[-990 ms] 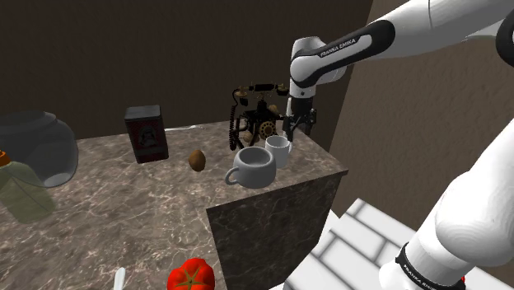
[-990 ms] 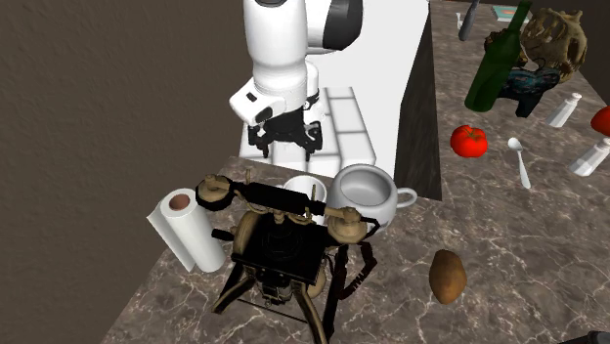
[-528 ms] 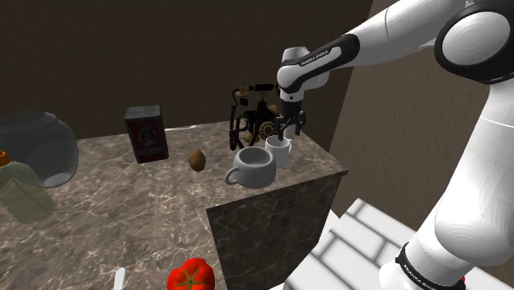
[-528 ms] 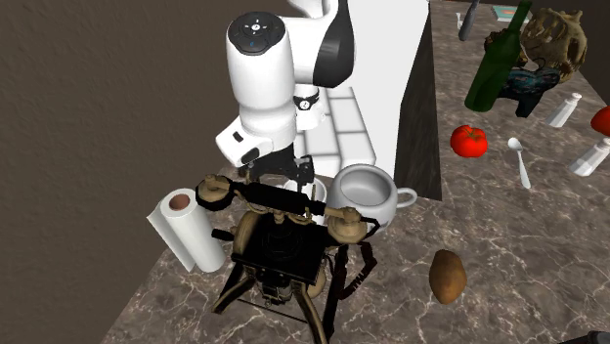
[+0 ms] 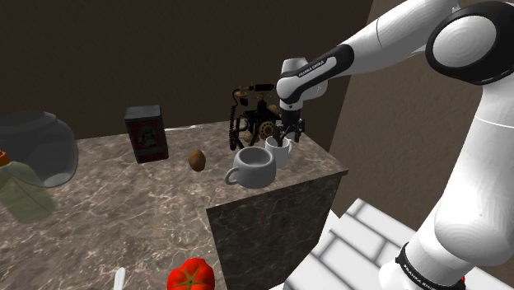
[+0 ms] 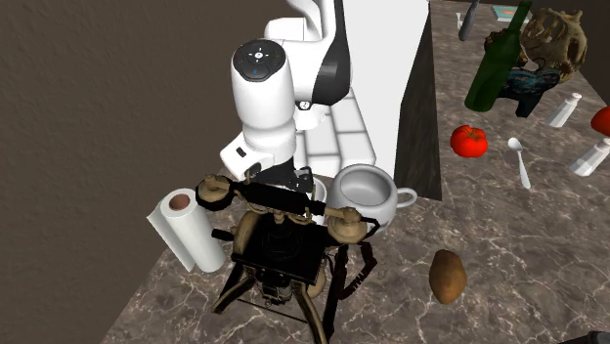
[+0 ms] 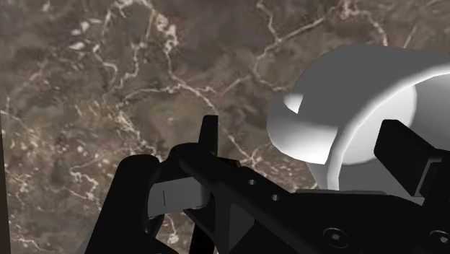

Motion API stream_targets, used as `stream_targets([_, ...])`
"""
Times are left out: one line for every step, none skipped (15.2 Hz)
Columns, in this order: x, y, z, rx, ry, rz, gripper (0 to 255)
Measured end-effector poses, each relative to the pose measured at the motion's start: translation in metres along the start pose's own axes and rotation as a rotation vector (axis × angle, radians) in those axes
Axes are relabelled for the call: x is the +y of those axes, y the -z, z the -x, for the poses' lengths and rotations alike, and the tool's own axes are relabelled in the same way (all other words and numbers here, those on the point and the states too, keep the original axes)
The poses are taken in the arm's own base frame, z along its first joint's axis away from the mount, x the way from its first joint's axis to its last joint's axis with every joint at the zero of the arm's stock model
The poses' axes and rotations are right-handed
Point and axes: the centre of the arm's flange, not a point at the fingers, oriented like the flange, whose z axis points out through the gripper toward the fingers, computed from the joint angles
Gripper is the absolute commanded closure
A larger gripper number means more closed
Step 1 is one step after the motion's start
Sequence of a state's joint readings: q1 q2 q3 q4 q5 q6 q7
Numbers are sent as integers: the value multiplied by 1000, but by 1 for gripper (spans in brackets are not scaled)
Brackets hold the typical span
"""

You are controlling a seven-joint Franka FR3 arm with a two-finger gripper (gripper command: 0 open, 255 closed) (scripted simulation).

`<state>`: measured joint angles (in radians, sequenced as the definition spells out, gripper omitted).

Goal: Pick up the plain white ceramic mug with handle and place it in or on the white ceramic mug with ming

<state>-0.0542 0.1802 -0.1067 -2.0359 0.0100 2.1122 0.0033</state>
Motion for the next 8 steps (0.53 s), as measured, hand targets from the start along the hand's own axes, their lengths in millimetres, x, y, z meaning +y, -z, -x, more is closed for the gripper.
stream_targets([0,0,0,0,0,0,0])
stream_targets([0,0,0,0,0,0,0])
stream_targets([0,0,0,0,0,0,0])
stream_targets([0,-1,0,0,0,0,0])
stream_targets([0,-1,0,0,0,0,255])
stream_targets([0,-1,0,0,0,0,255])
stream_targets([0,0,0,1,0,0,255])
stream_targets([0,0,0,1,0,0,255])
